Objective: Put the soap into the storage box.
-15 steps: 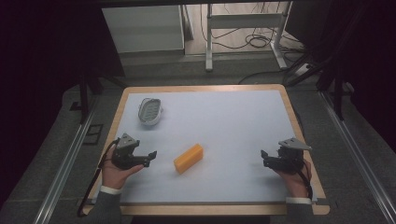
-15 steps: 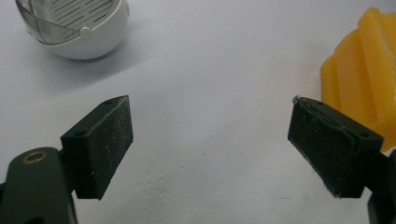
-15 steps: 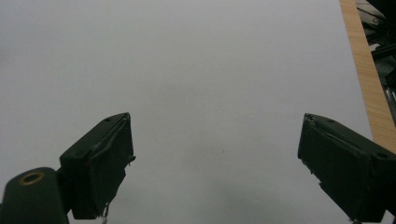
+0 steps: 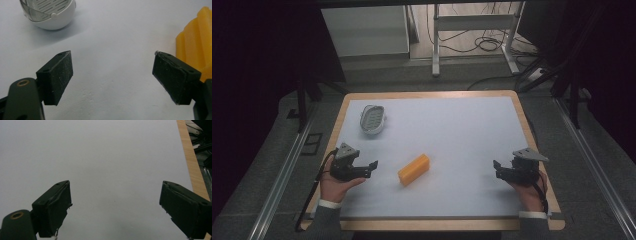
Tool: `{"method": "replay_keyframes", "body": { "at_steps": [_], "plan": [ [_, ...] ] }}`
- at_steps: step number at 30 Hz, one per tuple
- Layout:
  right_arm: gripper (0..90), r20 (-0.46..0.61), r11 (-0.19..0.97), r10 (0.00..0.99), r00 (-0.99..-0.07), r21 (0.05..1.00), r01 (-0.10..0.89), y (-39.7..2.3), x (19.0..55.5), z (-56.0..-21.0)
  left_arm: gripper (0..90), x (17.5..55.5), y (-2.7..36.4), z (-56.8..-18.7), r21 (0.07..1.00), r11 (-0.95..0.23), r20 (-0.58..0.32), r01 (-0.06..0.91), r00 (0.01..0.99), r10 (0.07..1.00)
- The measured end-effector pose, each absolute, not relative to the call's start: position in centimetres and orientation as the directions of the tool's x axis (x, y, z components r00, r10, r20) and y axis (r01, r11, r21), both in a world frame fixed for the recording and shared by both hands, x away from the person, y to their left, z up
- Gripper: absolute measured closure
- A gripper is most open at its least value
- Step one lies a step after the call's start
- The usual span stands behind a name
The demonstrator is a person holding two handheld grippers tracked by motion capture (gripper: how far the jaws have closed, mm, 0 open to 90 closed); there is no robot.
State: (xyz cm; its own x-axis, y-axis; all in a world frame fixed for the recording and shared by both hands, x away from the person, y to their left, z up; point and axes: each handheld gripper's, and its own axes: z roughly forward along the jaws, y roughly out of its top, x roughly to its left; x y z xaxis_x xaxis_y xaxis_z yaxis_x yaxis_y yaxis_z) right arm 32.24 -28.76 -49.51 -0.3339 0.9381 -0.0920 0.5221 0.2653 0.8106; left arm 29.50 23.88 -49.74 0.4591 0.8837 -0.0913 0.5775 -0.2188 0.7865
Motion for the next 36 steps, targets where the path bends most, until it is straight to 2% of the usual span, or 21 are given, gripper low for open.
{"method": "replay_keyframes", "body": {
  "at_steps": [4, 11, 28, 36],
  "plan": [
    [10.6, -0.097, 0.267, 0.939, -0.330, 0.809, 0.524, -28.9, 32.2, -49.6, 17.7, 29.5, 24.4, -49.2, 0.791, -0.186, -0.124, 0.583, 0.451, 0.884],
    [10.6, -0.120, 0.294, 0.933, -0.339, 0.795, 0.530, -28.7, 32.4, -49.9, 16.6, 29.3, 24.8, -48.0, 0.776, -0.231, -0.083, 0.587, 0.458, 0.885],
    [10.6, -0.142, 0.309, 0.932, -0.332, 0.790, 0.529, -28.7, 32.0, -49.9, 16.5, 29.8, 24.4, -45.8, 0.751, -0.263, -0.079, 0.606, 0.478, 0.875],
    [10.6, -0.148, 0.315, 0.930, -0.336, 0.793, 0.522, -28.5, 31.9, -49.8, 16.6, 30.0, 23.3, -44.4, 0.756, -0.293, -0.061, 0.585, 0.509, 0.859]
  ]
}}
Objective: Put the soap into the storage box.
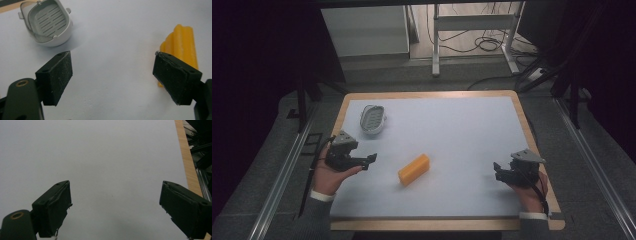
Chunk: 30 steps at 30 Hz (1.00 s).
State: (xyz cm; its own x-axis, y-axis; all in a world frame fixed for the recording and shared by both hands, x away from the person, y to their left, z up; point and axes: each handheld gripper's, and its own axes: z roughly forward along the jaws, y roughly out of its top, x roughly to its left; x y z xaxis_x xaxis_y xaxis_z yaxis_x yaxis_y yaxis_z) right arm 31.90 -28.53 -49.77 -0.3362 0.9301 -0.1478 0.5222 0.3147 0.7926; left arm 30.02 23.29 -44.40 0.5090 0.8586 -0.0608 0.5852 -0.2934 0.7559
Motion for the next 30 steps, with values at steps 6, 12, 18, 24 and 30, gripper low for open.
{"method": "replay_keyframes", "body": {
  "at_steps": [6, 12, 18, 24, 30],
  "plan": [
    [10.6, -0.148, 0.314, 0.931, -0.335, 0.792, 0.523, -28.5, 31.8, -49.8, 16.6, 30.3, 21.8, -43.0, 0.754, -0.349, -0.027, 0.557, 0.557, 0.830],
    [10.6, -0.155, 0.320, 0.929, -0.335, 0.790, 0.523, -28.5, 31.9, -49.8, 16.5, 30.8, 20.4, -42.5, 0.744, -0.384, -0.009, 0.546, 0.584, 0.812],
    [10.6, -0.151, 0.315, 0.931, -0.331, 0.792, 0.523, -28.7, 31.9, -49.8, 16.5, 31.2, 19.1, -42.5, 0.729, -0.414, 0.002, 0.545, 0.604, 0.797],
    [10.6, -0.154, 0.313, 0.932, -0.327, 0.796, 0.518, -28.9, 31.8, -49.6, 16.3, 31.5, 17.9, -42.0, 0.724, -0.438, 0.011, 0.532, 0.627, 0.779],
    [10.6, -0.153, 0.308, 0.935, -0.319, 0.795, 0.523, -29.2, 31.9, -49.7, 16.1, 31.7, 16.8, -41.7, 0.715, -0.466, 0.024, 0.521, 0.648, 0.761]
  ]
}}
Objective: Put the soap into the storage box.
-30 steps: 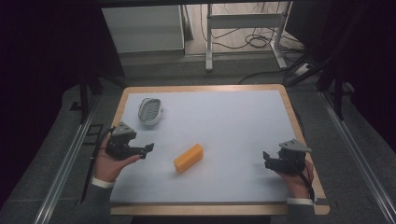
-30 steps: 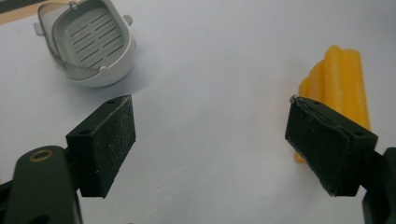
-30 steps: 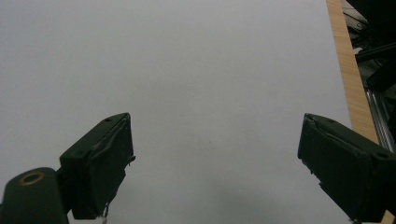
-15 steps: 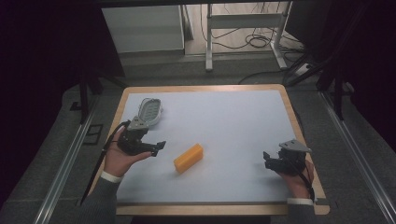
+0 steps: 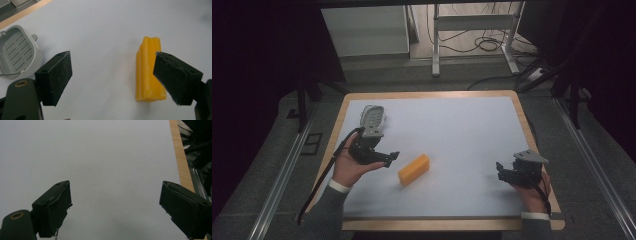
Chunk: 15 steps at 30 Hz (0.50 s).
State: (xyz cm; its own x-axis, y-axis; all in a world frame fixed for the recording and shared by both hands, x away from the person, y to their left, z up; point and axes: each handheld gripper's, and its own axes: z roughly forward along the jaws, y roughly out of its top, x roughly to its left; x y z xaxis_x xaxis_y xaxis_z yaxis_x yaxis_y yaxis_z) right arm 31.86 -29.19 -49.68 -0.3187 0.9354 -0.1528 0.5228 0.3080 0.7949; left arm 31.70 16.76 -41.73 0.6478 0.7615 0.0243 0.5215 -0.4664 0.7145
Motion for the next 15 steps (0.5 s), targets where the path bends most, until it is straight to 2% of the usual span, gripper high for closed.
{"method": "replay_keyframes", "body": {
  "at_steps": [15],
  "plan": [
    [10.6, -0.166, 0.320, 0.933, -0.318, 0.786, 0.528, -29.0, 32.0, -49.9, 16.2, 31.7, 13.9, -41.2, 0.692, -0.531, 0.059, 0.490, 0.694, 0.717]
  ]
}}
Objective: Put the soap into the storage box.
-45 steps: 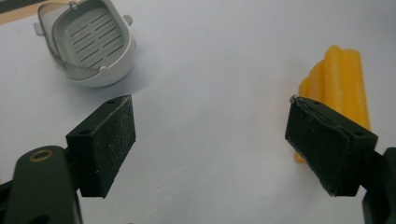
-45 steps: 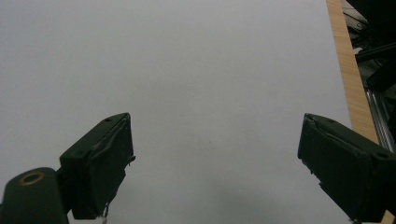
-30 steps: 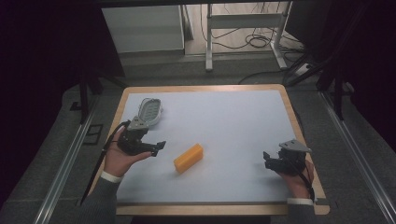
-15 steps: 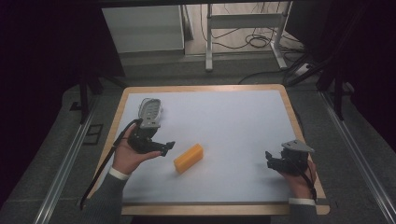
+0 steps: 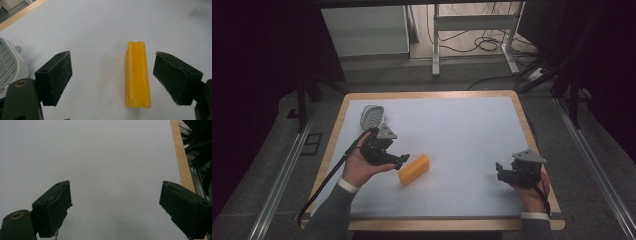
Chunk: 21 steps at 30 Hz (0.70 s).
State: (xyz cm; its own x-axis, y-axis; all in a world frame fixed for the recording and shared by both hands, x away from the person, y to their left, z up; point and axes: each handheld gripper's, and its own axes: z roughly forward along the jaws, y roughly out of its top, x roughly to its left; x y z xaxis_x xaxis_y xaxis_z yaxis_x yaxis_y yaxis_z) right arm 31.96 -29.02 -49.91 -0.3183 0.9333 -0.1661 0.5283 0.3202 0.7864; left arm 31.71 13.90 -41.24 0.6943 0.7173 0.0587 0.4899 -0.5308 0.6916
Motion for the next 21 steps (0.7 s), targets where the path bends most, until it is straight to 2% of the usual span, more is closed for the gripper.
{"method": "replay_keyframes", "body": {
  "at_steps": [16, 21],
  "plan": [
    [10.6, -0.164, 0.317, 0.936, -0.313, 0.779, 0.541, -29.1, 32.0, -50.0, 18.6, 33.2, 10.7, -44.3, 0.612, -0.576, 0.008, 0.541, 0.724, 0.690],
    [10.6, -0.161, 0.313, 0.937, -0.310, 0.779, 0.543, -29.1, 32.0, -50.0, 22.9, 33.4, 9.6, -45.8, 0.575, -0.598, -0.008, 0.558, 0.735, 0.678]
  ]
}}
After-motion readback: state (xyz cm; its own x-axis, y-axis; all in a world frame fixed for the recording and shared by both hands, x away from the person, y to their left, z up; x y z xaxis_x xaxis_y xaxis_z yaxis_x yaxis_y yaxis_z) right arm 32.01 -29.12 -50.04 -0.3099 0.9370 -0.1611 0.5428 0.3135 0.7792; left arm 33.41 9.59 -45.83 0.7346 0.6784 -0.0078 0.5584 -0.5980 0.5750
